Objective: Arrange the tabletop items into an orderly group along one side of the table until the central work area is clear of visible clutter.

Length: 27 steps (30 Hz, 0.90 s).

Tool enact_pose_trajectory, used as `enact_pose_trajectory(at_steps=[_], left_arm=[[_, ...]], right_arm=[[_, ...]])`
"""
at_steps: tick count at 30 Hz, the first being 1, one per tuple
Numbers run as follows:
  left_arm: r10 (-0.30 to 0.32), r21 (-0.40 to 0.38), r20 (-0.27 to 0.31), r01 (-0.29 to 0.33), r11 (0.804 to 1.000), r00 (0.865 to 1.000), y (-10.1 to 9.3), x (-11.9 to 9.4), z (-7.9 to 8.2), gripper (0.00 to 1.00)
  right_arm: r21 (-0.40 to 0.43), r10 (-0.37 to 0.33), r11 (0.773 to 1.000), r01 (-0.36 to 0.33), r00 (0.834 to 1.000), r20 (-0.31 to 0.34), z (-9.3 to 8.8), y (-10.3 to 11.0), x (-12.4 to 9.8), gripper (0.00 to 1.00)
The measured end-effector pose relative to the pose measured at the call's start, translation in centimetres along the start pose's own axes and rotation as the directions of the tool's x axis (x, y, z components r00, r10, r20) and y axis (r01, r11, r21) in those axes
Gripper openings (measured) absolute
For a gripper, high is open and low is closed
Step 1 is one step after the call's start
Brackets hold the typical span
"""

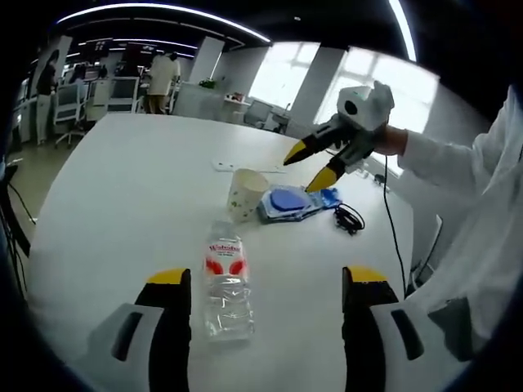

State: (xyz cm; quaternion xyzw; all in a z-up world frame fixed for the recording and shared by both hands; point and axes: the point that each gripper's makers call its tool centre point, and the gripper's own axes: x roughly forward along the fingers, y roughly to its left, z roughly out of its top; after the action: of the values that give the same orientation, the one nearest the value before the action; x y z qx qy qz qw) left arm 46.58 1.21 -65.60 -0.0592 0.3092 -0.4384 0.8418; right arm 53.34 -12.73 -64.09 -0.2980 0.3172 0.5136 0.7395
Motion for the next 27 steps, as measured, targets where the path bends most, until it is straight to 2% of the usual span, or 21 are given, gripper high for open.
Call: enact_pose_trajectory(at_steps=[7,14,16,20,22,27], left_arm=[[-0.007,0.013,-0.011,0.008,1.0,1.0,-0.3,-0.1,0.1,0.77],[-0.012,0.017,-0.021,0.013,1.0,1.0,-0.5,-0.1,0.1,0.78],[-0.014,0.025,-0.025,0.015,1.0,1.0,-0.6,-0.1,0.0,0.78],[-0.02,0.026,-0.027,0.02,0.999,0.999,-0.8,-0.1,0.0,0.78],[-0.019,0.028,-0.027,0.02,0.999,0.999,-0.9,-0.1,0.0,0.78],[-0.024,0.029,-0.033,0.025,0.999,0.999,-1.0,0.0,-0.2,0.78]], right_arm=[[0.114,-0.012,0.993,0.003,0.997,0.079,0.5,1.1,-0.2,0.4],[0.254,-0.01,0.966,-0.04,0.981,0.194,1.6,3.0,0.3,0.43],[0.302,-0.015,0.952,-0.052,0.976,0.216,1.8,3.4,0.5,0.44],[0.397,-0.036,0.913,-0.088,0.955,0.295,2.8,4.1,0.9,0.45],[0.454,-0.054,0.884,-0.114,0.939,0.34,3.3,4.3,1.1,0.45],[0.567,-0.109,0.81,-0.147,0.913,0.393,3.6,4.7,2.3,0.46]])
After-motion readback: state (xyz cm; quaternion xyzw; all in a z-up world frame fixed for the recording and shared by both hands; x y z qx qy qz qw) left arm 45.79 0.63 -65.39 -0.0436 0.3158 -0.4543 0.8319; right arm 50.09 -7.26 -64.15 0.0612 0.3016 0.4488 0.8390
